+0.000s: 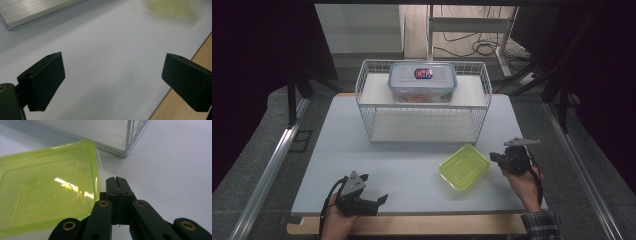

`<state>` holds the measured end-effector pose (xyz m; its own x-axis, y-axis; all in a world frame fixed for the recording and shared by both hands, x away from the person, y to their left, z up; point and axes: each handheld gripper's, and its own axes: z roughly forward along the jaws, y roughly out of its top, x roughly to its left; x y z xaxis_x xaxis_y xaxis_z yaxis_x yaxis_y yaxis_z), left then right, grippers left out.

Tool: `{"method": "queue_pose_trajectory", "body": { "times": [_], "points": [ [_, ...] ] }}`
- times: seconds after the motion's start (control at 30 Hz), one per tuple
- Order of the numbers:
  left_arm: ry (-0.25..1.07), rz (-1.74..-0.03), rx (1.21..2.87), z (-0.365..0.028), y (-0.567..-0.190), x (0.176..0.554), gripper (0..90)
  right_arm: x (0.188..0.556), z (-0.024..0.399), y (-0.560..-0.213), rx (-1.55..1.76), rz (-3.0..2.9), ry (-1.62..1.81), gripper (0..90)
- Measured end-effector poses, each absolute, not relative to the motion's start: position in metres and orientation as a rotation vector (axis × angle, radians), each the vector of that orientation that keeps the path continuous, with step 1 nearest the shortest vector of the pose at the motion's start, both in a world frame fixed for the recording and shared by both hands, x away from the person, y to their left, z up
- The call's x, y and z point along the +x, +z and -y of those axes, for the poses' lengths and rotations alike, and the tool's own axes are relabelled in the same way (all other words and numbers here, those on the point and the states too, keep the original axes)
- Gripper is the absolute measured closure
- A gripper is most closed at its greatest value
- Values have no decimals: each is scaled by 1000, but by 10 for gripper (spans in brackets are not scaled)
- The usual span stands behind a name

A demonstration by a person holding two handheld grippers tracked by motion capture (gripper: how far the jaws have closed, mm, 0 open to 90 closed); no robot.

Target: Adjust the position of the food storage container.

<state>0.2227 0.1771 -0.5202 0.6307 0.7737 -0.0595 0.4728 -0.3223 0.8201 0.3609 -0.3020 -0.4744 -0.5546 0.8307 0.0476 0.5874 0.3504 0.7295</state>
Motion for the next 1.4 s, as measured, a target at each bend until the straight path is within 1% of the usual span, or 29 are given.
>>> {"method": "queue_pose_trajectory", "body": {
  "times": [0.13, 0.23, 0.6, 1.13, 1.4],
  "points": [
    [434, -982, 1978, -178, -521, 223, 50, 378, 296, -479, 1262, -2314, 1048, 893],
    [435, -983, 1979, -178, -521, 223, 50, 380, 291, -480, 1251, -2325, 1034, 894],
    [440, -981, 1981, -178, -520, 222, 50, 355, 280, -479, 1208, -2420, 1019, 894],
    [451, -984, 1980, -180, -519, 221, 51, 323, 243, -483, 1102, -2562, 1068, 894],
    [450, -982, 1984, -179, -519, 221, 51, 317, 228, -485, 1067, -2579, 1094, 894]
  ]
}}
